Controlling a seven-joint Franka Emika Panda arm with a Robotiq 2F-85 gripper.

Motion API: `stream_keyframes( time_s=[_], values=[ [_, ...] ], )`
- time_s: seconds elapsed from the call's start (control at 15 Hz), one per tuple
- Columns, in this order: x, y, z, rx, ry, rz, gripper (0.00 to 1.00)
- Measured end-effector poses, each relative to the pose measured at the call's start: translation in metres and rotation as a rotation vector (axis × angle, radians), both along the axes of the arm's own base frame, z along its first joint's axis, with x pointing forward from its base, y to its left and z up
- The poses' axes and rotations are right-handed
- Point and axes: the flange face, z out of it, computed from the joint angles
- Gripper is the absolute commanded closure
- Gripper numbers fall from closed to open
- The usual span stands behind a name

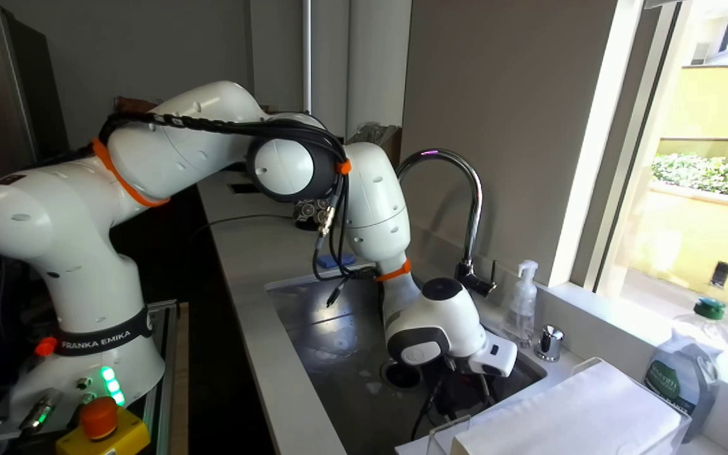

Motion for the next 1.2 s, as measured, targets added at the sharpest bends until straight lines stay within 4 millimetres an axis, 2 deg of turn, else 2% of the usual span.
stream_keyframes(
  time_s=[0.47, 0.8, 1.0, 1.2],
  values=[
    [0.012, 0.017, -0.013, 0.037, -0.017, 0.011, 1.00],
    [0.019, 0.028, -0.013, 0.056, -0.033, 0.025, 1.00],
    [0.020, 0.024, -0.012, 0.050, -0.036, 0.022, 1.00],
    [0.021, 0.008, -0.009, 0.027, -0.043, 0.006, 1.00]
  ],
)
